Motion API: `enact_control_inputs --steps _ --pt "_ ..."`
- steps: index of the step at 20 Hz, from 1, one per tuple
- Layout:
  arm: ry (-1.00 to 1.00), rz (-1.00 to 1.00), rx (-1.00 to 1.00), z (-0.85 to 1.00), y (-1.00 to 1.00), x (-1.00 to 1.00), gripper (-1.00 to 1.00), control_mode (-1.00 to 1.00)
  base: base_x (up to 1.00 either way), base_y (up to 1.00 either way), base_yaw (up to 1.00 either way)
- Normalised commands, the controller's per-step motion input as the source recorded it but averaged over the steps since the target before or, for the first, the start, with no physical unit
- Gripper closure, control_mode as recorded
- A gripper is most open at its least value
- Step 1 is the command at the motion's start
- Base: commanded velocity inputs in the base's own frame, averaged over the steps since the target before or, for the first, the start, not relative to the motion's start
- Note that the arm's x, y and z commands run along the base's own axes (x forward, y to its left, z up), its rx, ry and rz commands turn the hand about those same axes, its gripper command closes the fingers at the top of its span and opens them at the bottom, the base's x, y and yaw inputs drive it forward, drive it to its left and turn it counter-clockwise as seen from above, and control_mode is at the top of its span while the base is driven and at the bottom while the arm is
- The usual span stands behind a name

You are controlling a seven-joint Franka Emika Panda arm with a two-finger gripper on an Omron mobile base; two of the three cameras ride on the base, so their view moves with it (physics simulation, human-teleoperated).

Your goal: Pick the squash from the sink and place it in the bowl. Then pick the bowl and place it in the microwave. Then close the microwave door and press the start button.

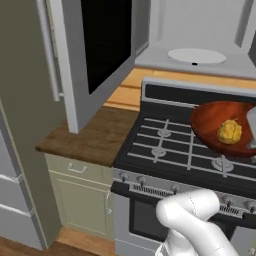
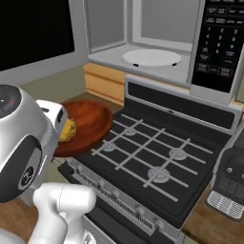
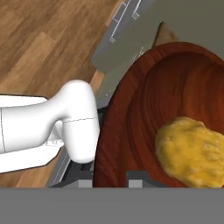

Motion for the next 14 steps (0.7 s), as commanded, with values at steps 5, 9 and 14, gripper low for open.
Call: enact_control_inputs --steps 5,9,14 --pt "0.00 0.00 0.00 0.00 0.00 0.00 1.00 1.00 0.00 -0.03 0.30" --pt "-0.06 0.02 0.00 0.25 0.02 -0.02 1.00 -1.00 0.00 0.03 0.05" --pt "-0.13 0.00 0.00 0.58 0.03 0.00 1.00 -1.00 0.00 0.00 0.00"
